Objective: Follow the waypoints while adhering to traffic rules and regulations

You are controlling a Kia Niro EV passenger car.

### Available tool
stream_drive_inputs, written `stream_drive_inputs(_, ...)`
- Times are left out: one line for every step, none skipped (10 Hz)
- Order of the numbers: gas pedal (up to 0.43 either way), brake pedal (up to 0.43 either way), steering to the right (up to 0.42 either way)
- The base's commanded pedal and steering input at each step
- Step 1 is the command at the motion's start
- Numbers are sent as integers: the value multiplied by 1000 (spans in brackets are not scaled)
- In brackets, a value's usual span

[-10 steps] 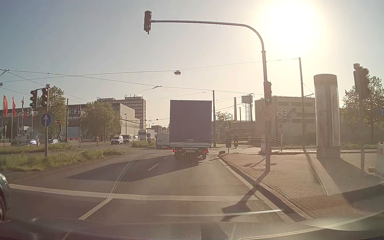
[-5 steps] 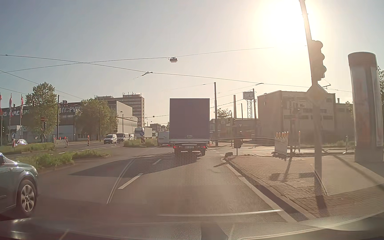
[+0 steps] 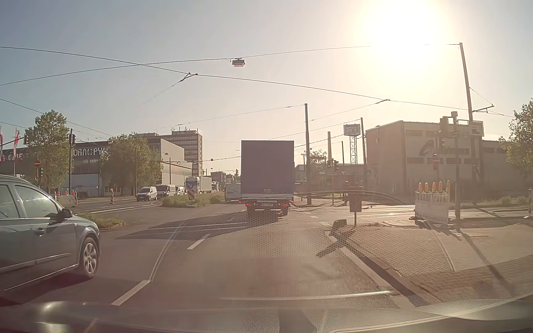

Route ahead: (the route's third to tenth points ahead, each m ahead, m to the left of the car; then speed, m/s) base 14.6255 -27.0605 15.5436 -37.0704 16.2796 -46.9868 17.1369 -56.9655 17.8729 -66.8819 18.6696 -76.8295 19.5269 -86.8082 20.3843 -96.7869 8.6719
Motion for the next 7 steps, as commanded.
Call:
stream_drive_inputs(0,238,-10)
stream_drive_inputs(0,244,-10)
stream_drive_inputs(0,238,-9)
stream_drive_inputs(0,238,-8)
stream_drive_inputs(0,238,-7)
stream_drive_inputs(0,238,-2)
stream_drive_inputs(0,250,2)
